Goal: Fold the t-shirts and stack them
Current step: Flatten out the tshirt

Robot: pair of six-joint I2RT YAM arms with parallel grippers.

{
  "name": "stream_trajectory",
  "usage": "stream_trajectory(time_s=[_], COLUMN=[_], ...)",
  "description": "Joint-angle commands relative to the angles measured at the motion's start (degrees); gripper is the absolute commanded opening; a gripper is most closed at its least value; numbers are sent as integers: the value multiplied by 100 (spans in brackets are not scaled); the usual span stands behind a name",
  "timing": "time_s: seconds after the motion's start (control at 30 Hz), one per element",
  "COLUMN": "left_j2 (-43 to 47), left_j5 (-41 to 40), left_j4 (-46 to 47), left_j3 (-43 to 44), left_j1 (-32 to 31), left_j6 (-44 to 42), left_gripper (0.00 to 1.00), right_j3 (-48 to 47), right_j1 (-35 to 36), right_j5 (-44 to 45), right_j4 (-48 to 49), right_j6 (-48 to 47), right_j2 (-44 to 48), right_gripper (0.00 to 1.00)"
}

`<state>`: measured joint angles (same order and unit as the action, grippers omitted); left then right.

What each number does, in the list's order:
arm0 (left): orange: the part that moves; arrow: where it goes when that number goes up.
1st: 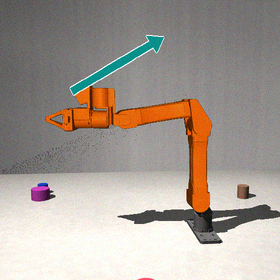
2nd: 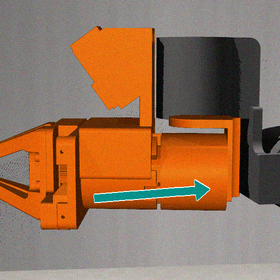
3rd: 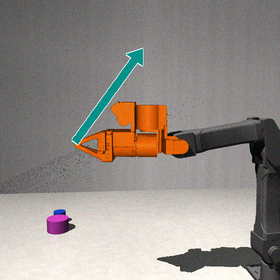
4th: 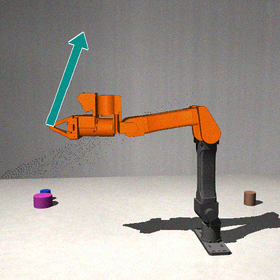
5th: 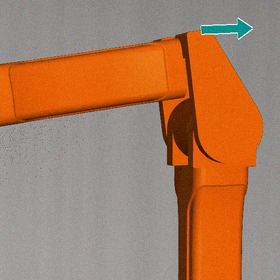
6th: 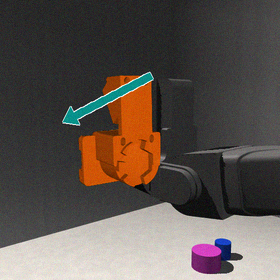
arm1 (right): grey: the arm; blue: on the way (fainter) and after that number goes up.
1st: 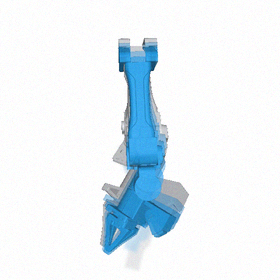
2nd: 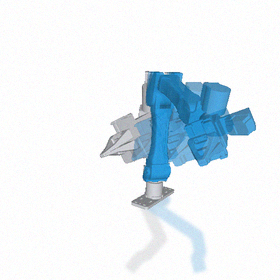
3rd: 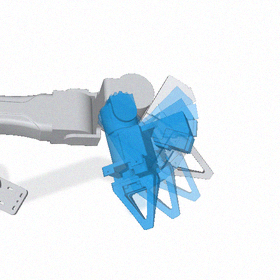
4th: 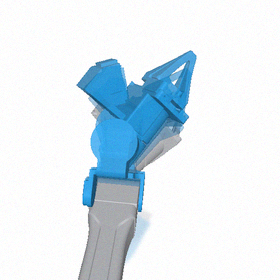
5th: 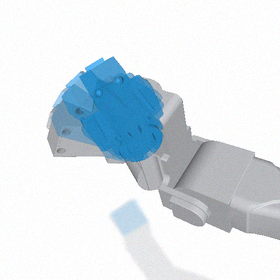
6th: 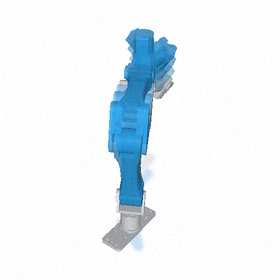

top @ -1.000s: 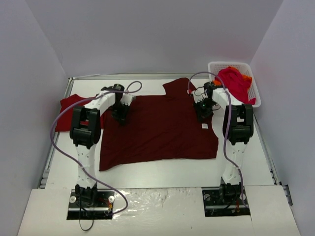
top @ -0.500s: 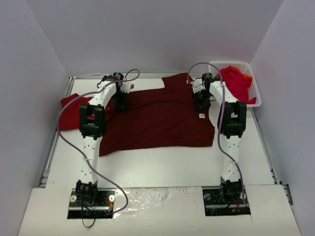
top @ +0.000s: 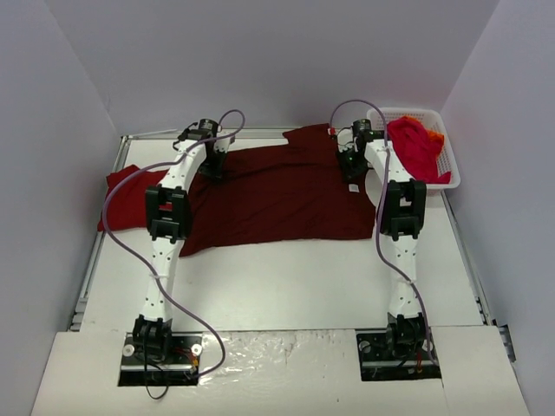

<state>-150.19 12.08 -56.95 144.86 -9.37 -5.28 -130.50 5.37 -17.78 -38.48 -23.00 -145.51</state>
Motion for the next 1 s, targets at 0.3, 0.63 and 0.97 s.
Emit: stream_trajectory(time_s=[0.3,0.63,0.97], left_j2=[2520,4242,5245], left_j5=[-443,-504,-627], left_j4=[61,491,1203], left_j3=[-1055,-3380,-5651], left_j1=[-153,-276,-250], left_j6=[-105,-79,-316], left_gripper=[12,24,27], right_j3=[542,2981,5086], right_j1=[289,413,369], right_j5=[143,-23,-217], right_j4=[-116,-81,569], right_j6=[-29,-266,-301], right_j2=[1841,3555,3987], right_gripper=[39,3,0])
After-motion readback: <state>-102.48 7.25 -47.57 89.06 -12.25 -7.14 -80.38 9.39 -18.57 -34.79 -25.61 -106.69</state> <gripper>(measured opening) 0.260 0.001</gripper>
